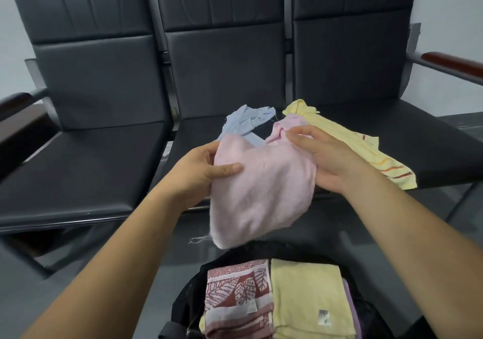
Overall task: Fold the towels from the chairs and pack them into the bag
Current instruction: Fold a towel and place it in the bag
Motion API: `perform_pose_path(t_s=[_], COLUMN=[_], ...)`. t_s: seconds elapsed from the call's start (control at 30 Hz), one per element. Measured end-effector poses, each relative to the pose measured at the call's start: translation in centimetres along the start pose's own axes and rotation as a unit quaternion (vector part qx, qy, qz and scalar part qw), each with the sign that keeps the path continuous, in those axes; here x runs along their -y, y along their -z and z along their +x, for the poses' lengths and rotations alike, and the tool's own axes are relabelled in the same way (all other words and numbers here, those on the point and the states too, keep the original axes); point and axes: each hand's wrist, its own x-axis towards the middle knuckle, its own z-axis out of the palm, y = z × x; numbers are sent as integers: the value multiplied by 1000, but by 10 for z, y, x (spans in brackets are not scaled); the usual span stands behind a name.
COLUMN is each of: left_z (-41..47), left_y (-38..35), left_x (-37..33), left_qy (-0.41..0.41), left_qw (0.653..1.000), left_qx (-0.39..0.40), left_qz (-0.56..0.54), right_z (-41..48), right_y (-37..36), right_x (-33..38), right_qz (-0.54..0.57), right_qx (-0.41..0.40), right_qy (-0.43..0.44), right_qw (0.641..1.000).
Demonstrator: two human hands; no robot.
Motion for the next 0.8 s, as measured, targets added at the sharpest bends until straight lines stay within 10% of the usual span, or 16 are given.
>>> perform_pose_path(t_s=[0.1,0.23,0.63,0.8], left_z=[5,7,9,6], left_y=[4,2,1,4], left_x=[7,16,14,10], left_qy=[-15,-6,-20,-74], left_qw=[995,989,983,949], left_qx=[-61,-88,-184,-120], left_qz=[72,116,21,281], right_z=[2,2,13,6], right_y=[13,14,16,18], right_x=[7,0,-4,-1], right_qz=[-60,-339,-2,-171], right_qx=[107,16,56,70], right_qy=[-41,19,-5,13], right_qw=[992,940,998,983])
